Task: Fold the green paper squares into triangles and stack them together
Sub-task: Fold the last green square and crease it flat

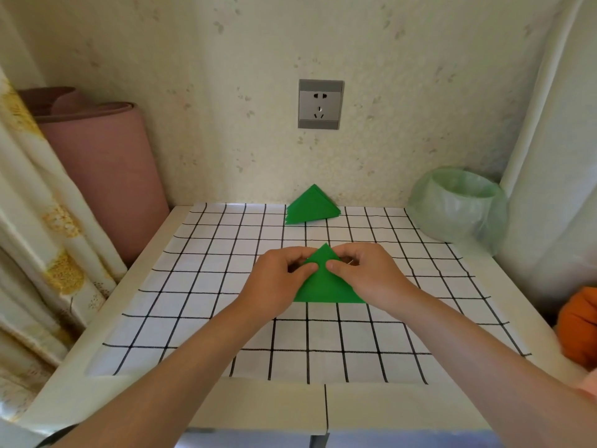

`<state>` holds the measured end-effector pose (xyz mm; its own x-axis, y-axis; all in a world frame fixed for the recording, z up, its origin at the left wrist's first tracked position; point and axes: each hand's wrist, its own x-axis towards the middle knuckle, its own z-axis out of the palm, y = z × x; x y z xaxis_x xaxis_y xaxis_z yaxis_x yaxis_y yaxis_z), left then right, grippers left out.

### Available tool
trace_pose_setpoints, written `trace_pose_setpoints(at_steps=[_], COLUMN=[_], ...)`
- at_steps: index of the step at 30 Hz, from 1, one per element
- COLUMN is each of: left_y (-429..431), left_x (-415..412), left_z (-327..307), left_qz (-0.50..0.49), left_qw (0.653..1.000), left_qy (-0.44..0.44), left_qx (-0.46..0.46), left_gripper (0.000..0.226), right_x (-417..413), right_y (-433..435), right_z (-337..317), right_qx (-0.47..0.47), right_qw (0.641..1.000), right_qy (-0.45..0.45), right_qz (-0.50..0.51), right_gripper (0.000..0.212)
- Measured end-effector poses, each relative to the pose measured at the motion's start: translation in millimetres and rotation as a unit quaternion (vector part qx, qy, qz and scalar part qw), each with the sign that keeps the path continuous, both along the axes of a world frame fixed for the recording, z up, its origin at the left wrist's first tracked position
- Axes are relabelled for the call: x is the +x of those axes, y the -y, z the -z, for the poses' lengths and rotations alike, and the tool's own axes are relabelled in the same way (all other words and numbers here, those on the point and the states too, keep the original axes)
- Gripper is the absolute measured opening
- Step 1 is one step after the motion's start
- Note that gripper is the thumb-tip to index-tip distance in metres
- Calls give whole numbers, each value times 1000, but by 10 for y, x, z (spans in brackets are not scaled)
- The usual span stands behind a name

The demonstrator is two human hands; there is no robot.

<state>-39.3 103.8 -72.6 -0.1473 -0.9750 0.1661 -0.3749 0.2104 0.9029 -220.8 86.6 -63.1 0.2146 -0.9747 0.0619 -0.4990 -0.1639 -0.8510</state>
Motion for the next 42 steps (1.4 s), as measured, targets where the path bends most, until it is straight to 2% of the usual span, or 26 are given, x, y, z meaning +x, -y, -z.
trace_pose_setpoints(at_steps=[10,15,18,24,26,31,38,42], left_y=[-5,-12,-28,-44,-41,-38,-54,-55], left_x=[-30,-59,-71,-105,-110,-119,-125,-132], left_z=[13,20,-3,7,21,9,2,6], left_qz=[-22,-28,-24,-23,-24,-24,-15,-9], left_qw=[1000,998,998,999,998,999,995,995], left_qy=[8,50,46,34,40,37,96,97], left_qx=[-7,-33,-36,-30,-30,-28,-32,-21], left_gripper=[23,31,30,29,28,28,27,26], right_x=[-10,-3,4,27,34,14,16,13], right_y=[-20,-37,-45,-128,-148,-148,-128,-75], right_z=[-10,-32,-35,-36,-27,-55,-44,-42], right_qx=[-14,-18,-38,-99,-109,-119,-86,-26], right_qw=[999,999,998,970,962,961,963,989], right_qy=[-33,-36,-49,-217,-247,-244,-249,-145], right_qz=[5,-7,-1,-35,-42,-43,-48,10], right_gripper=[23,22,20,29,30,30,31,14])
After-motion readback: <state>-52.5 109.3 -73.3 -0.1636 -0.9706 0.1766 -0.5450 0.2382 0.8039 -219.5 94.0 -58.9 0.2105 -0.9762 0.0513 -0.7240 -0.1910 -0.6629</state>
